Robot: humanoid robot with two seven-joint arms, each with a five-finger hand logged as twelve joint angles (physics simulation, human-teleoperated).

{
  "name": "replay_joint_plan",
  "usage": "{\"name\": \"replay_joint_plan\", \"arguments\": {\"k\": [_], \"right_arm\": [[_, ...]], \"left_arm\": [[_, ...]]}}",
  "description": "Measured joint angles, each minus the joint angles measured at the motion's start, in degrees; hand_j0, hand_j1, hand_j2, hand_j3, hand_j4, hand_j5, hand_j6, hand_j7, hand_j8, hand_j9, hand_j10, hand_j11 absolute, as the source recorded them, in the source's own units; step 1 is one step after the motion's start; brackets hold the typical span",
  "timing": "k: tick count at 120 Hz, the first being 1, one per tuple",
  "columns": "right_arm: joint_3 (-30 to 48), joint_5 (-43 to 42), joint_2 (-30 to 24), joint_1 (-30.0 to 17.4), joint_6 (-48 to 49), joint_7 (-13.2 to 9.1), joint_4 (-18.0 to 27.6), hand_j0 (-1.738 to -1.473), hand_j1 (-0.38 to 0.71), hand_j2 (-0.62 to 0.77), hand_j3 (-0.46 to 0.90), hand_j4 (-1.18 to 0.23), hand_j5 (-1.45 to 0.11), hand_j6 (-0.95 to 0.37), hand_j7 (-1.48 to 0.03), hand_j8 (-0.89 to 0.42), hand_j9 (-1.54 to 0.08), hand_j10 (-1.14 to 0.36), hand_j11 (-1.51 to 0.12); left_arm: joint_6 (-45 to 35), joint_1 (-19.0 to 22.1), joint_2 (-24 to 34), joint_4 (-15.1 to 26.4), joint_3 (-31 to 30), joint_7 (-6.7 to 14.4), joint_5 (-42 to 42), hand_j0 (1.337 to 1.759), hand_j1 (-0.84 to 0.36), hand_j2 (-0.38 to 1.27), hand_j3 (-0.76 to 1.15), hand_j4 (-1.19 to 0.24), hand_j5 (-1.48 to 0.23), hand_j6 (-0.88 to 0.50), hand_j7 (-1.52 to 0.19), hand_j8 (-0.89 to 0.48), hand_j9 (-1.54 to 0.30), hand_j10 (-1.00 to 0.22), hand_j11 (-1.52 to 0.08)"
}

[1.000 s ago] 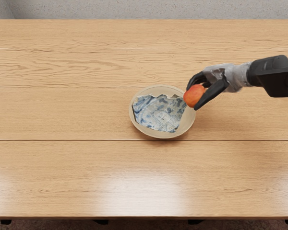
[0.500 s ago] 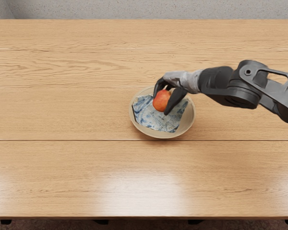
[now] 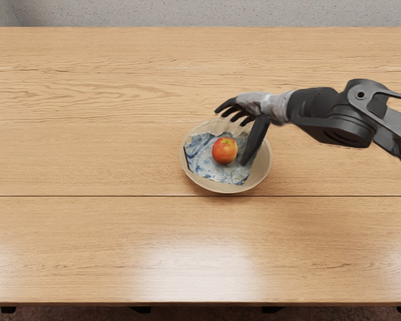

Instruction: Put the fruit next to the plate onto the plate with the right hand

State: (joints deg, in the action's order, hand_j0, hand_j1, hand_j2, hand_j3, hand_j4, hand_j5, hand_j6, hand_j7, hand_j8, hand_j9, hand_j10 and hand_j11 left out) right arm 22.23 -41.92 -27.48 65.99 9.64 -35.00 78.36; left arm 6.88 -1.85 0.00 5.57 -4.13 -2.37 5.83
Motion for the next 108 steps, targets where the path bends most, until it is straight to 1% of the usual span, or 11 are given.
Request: {"name": "replay_joint_plan", "arguments": {"k": [12, 24, 37, 48, 63, 73, 83, 102, 108], "right_arm": [[3.4, 8.2, -3.8, 0.1, 4.4, 0.0, 0.7, -1.657, -0.21, 0.01, 0.0, -0.12, -0.18, -0.1, -0.17, -0.1, -0.18, -0.12, -0.18], [5.7, 19.8, -8.8, 0.2, 10.2, 0.0, 0.9, -1.658, -0.24, 0.0, 0.0, -0.09, -0.13, -0.08, -0.13, -0.08, -0.13, -0.09, -0.13], [6.4, 32.7, -15.1, -0.2, 18.2, 0.0, 0.8, -1.658, -0.27, 0.0, 0.0, -0.07, -0.1, -0.06, -0.1, -0.06, -0.1, -0.07, -0.1], [6.7, 42.1, -20.8, -2.4, 22.4, 0.2, 0.3, -1.658, -0.28, 0.0, 0.0, -0.06, -0.08, -0.06, -0.08, -0.06, -0.08, -0.06, -0.08], [6.8, 52.8, -27.3, -6.8, 24.5, 0.7, -1.5, -1.658, -0.29, -0.01, 0.0, -0.05, -0.07, -0.05, -0.07, -0.05, -0.07, -0.05, -0.07], [6.8, 57.4, -30.2, -9.6, 25.0, 0.8, -2.8, -1.658, -0.29, -0.01, 0.0, -0.05, -0.06, -0.05, -0.06, -0.05, -0.06, -0.05, -0.06], [6.8, 59.8, -31.8, -11.5, 25.2, 0.9, -3.5, -1.658, -0.29, -0.01, 0.0, -0.04, -0.06, -0.04, -0.06, -0.04, -0.06, -0.04, -0.06], [7.2, 61.3, -32.5, -12.7, 25.4, 1.0, -3.7, -1.658, -0.3, -0.01, 0.0, -0.04, -0.06, -0.04, -0.06, -0.04, -0.06, -0.04, -0.06], [7.4, 61.4, -32.5, -12.8, 25.4, 1.4, -3.7, -1.658, -0.3, -0.01, 0.0, -0.04, -0.05, -0.04, -0.05, -0.04, -0.05, -0.04, -0.05]], "left_arm": [[0.0, 0.0, 0.0, 0.0, 0.0, 0.0, 0.0, 1.658, 0.07, 0.05, 0.0, -0.23, -0.3, -0.23, -0.3, -0.23, -0.3, -0.23, -0.3], [0.0, 0.0, 0.0, 0.0, 0.0, 0.0, 0.0, 1.658, 0.07, 0.05, 0.0, -0.23, -0.3, -0.23, -0.3, -0.23, -0.3, -0.23, -0.3], [0.0, 0.0, 0.0, 0.0, 0.0, 0.0, 0.0, 1.658, 0.07, 0.05, 0.0, -0.23, -0.3, -0.23, -0.3, -0.23, -0.3, -0.23, -0.3], [0.0, 0.0, 0.0, 0.0, 0.0, 0.0, 0.0, 1.658, 0.07, 0.05, 0.0, -0.23, -0.3, -0.23, -0.3, -0.23, -0.3, -0.23, -0.3], [0.0, 0.0, 0.0, 0.0, 0.0, 0.0, 0.0, 1.658, 0.07, 0.05, 0.0, -0.23, -0.3, -0.23, -0.3, -0.23, -0.3, -0.23, -0.3], [0.0, 0.0, 0.0, 0.0, 0.0, 0.0, 0.0, 1.658, 0.07, 0.05, 0.0, -0.23, -0.3, -0.23, -0.3, -0.23, -0.3, -0.23, -0.3], [0.0, 0.0, 0.0, 0.0, 0.0, 0.0, 0.0, 1.658, 0.07, 0.05, 0.0, -0.23, -0.3, -0.23, -0.3, -0.23, -0.3, -0.23, -0.3], [0.0, 0.0, 0.0, 0.0, 0.0, 0.0, 0.0, 1.658, 0.07, 0.05, 0.0, -0.23, -0.3, -0.23, -0.3, -0.23, -0.3, -0.23, -0.3], [0.0, 0.0, 0.0, 0.0, 0.0, 0.0, 0.0, 1.658, 0.07, 0.05, 0.0, -0.23, -0.3, -0.23, -0.3, -0.23, -0.3, -0.23, -0.3]]}}
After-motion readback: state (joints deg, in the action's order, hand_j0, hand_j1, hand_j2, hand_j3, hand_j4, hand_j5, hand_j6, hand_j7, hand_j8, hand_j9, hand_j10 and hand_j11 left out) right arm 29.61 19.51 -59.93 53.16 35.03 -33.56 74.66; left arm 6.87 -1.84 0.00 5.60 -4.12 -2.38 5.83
